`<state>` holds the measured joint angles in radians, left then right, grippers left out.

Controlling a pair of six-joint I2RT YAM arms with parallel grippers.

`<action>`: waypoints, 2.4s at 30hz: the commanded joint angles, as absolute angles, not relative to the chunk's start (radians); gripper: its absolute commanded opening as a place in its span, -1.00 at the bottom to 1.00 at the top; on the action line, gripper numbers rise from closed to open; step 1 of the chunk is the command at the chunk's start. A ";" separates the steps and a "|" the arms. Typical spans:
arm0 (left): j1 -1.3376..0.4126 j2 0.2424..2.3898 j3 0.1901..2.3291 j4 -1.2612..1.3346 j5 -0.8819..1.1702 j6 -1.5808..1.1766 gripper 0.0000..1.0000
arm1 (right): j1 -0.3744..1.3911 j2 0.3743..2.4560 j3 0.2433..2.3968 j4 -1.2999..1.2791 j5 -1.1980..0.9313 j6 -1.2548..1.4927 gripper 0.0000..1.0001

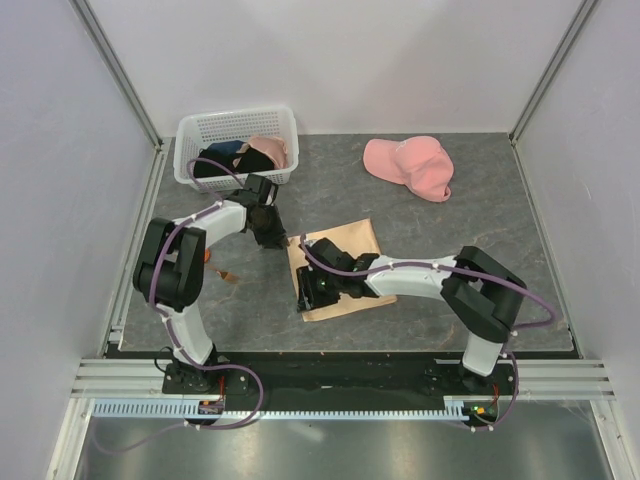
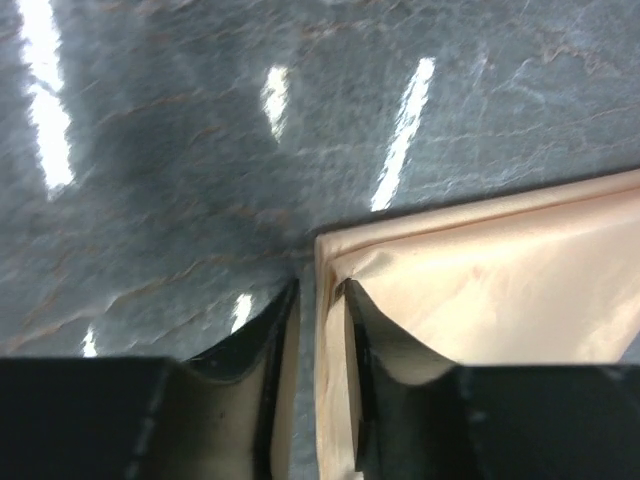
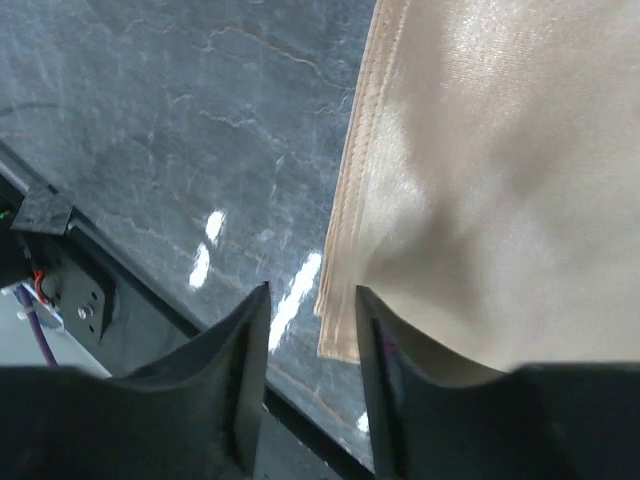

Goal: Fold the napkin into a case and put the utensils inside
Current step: Smooth out the square-folded napkin at the center of the board, then rotate the square-folded napkin at the center of the board.

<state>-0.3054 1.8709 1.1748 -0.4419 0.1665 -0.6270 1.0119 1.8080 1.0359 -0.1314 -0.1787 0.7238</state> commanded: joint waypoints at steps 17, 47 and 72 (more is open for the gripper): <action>-0.365 1.798 1.201 -0.457 0.186 -0.624 -0.76 | 0.579 1.281 0.715 -0.360 -0.123 0.586 -0.59; -0.581 1.643 1.106 -0.509 0.117 -0.552 -0.84 | 0.551 1.267 0.712 -0.350 -0.150 0.592 -0.64; -0.767 1.683 0.930 -0.520 -0.074 -0.702 -0.96 | 0.526 1.534 0.747 -0.229 0.077 0.468 -1.00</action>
<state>-0.7364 1.7027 0.9993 -0.5060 -0.0853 -0.5934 0.5495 1.4849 0.7040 -0.2268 -0.0387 0.5510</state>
